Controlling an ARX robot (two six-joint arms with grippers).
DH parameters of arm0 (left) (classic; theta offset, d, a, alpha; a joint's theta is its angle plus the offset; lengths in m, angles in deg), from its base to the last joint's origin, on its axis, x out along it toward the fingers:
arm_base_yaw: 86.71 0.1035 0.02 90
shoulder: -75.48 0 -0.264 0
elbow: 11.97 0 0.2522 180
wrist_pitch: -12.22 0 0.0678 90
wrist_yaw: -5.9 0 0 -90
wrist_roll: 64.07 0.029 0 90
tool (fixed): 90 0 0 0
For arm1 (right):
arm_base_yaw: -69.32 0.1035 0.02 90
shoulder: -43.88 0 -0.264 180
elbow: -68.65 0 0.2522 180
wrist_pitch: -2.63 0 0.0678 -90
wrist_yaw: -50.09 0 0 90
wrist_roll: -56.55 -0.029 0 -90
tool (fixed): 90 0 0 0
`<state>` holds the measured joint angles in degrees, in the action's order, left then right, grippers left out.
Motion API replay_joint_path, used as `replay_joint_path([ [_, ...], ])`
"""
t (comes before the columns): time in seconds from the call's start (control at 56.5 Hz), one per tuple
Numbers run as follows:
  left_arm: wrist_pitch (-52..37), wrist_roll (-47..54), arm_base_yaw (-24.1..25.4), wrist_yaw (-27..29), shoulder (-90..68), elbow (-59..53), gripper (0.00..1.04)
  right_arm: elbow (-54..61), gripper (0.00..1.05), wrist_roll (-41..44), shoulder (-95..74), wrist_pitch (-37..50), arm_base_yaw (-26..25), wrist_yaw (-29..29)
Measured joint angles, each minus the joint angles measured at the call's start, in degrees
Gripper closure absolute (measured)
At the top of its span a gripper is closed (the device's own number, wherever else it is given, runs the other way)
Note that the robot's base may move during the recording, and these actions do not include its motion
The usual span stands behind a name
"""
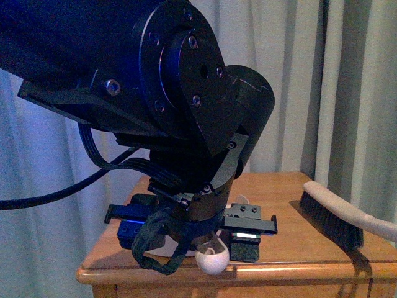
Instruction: Clean up trash
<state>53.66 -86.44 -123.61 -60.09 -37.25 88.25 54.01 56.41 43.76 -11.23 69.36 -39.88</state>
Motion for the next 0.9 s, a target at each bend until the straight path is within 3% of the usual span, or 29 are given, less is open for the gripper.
replay_joint_path([
  [0.213,-1.2,0.2,0.1,0.5,0.0,0.0,0.76,0.0,0.07,0.0,0.0,0.0,0.0,0.0],
  [0.496,-7.3,4.2,0.6,1.3,2.7,-2.3,0.77,0.0,0.07,0.0,0.0,0.0,0.0,0.0],
  [0.815,-32.2,18.8,1.8,1.4,16.7,-12.4,0.77,0.0,0.07,0.0,0.0,0.0,0.0,0.0],
  [0.903,-42.1,25.5,3.2,-1.6,23.8,-18.2,0.77,0.0,0.07,0.0,0.0,0.0,0.0,0.0],
])
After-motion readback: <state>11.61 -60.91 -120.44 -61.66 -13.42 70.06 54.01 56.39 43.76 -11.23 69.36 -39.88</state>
